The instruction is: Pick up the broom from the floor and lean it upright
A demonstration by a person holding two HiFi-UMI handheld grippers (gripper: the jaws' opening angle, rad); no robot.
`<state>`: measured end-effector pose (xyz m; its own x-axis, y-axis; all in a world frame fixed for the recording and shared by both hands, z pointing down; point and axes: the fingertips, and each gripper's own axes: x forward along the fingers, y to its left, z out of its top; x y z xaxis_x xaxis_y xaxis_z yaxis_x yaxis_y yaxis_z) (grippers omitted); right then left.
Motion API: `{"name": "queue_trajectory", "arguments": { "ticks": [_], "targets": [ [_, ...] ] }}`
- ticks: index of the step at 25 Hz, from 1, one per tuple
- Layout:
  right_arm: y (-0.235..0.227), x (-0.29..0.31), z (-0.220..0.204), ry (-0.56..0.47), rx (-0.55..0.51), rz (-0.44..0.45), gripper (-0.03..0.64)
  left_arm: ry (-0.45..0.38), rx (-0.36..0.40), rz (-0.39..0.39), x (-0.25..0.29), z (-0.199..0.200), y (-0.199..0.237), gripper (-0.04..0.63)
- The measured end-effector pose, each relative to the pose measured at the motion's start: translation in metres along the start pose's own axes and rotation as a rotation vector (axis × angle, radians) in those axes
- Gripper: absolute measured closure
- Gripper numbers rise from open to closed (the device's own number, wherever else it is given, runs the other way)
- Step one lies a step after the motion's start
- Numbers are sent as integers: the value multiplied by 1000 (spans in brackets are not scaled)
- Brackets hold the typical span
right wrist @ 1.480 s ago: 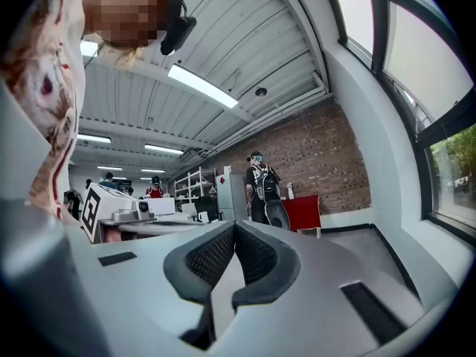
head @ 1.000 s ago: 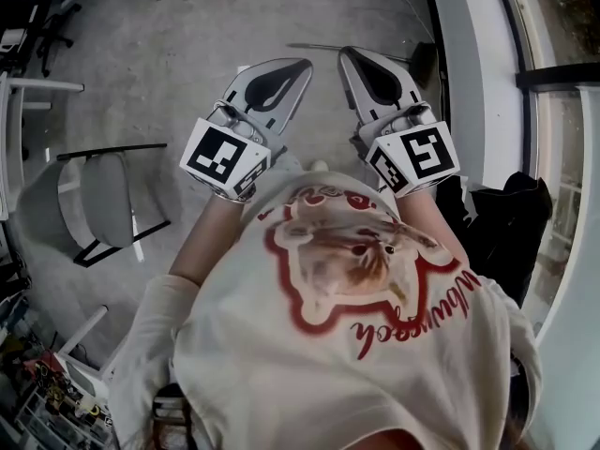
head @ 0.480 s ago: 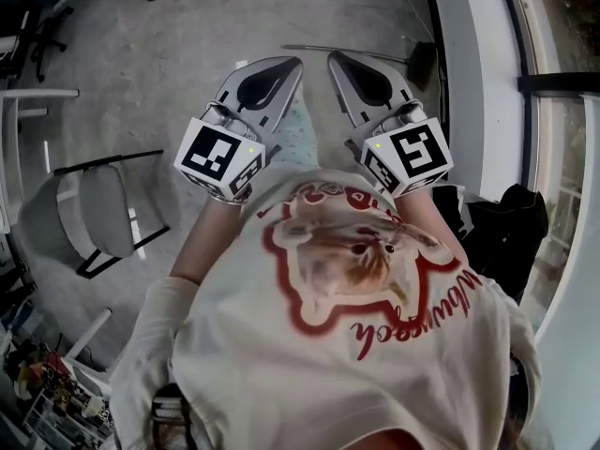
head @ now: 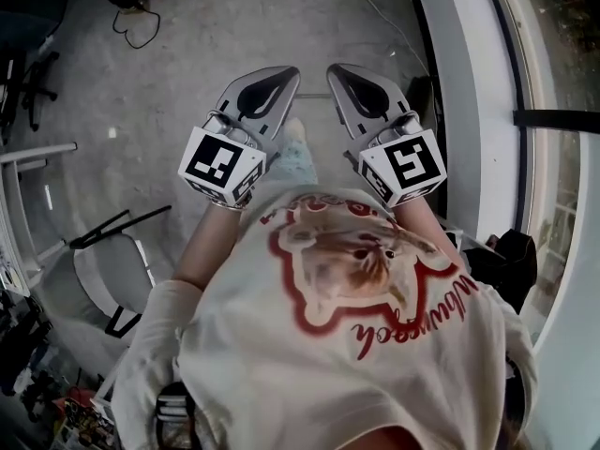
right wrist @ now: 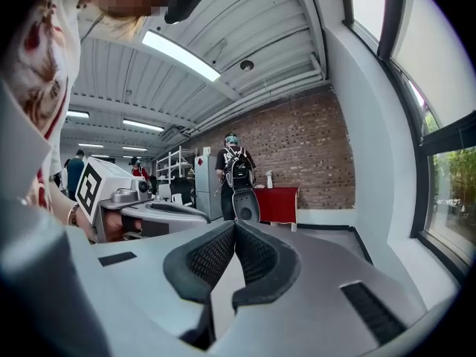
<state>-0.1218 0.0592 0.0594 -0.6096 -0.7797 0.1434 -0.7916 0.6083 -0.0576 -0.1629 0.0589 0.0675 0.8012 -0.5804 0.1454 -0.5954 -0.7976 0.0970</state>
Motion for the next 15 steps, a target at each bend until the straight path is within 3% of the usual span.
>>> {"name": "queue_trajectory", "arguments": {
  "ticks": [7, 15],
  "targets": [
    [-61, 99, 21, -9, 3, -44, 594, 4, 6, -36, 59, 18, 100, 574],
    [-104, 140, -8, 67, 40, -34, 594, 21, -46, -11, 113, -1, 152, 574]
  ]
}}
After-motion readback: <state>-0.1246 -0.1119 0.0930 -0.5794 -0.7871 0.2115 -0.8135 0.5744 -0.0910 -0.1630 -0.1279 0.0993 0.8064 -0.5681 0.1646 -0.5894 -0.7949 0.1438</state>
